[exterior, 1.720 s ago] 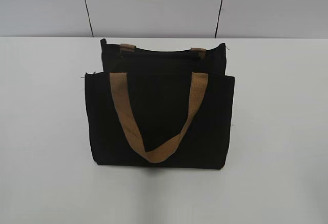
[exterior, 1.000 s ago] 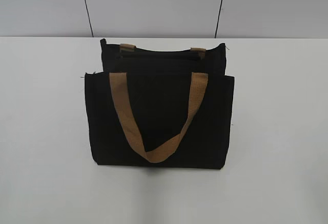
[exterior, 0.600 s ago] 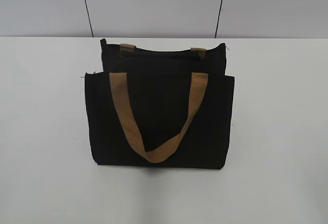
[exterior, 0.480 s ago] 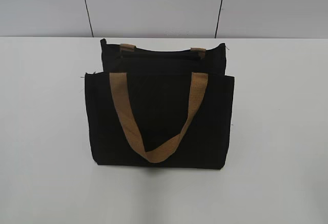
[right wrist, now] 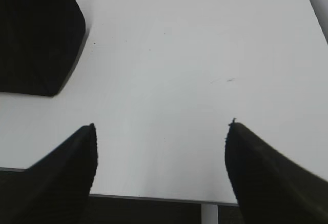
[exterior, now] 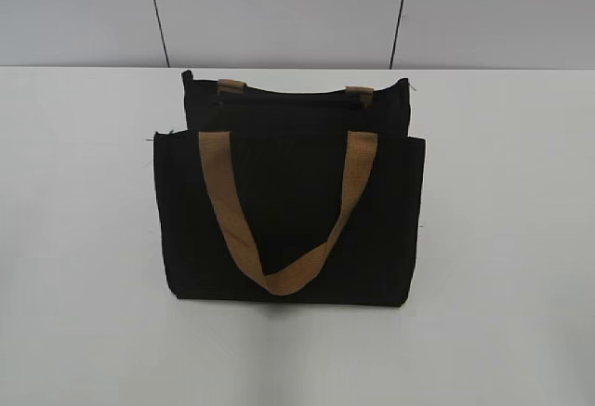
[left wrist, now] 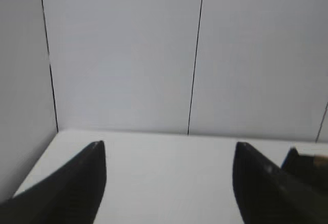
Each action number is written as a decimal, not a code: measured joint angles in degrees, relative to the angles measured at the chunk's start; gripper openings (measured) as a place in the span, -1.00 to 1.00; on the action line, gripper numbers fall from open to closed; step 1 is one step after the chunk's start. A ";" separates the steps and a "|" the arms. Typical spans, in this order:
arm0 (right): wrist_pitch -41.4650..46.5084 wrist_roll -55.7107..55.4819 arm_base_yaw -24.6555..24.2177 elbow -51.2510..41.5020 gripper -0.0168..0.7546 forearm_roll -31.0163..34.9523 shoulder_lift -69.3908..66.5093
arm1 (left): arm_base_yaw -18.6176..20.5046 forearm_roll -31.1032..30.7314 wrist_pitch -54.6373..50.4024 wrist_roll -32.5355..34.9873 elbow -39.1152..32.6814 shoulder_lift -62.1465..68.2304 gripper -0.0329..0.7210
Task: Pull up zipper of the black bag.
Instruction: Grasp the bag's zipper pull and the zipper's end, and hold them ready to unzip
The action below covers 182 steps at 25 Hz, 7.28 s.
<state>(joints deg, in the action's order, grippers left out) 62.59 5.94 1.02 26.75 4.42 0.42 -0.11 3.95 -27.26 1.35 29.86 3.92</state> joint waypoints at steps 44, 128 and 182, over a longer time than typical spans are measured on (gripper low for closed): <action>0.00 0.00 0.00 0.00 0.57 0.00 0.00 | -1.91 -76.02 85.41 -26.22 8.13 106.92 -0.08; -30.80 0.20 35.27 36.53 0.32 14.23 -78.18 | -9.48 -70.70 60.77 -54.77 15.62 75.82 -0.86; -29.28 -0.90 42.67 54.07 -0.99 16.52 -101.29 | -9.48 -102.05 57.32 -85.56 15.62 74.81 -0.86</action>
<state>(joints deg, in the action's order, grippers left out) 33.31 5.05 43.69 80.82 20.94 -100.87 -9.59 -98.10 30.06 -84.22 45.47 78.73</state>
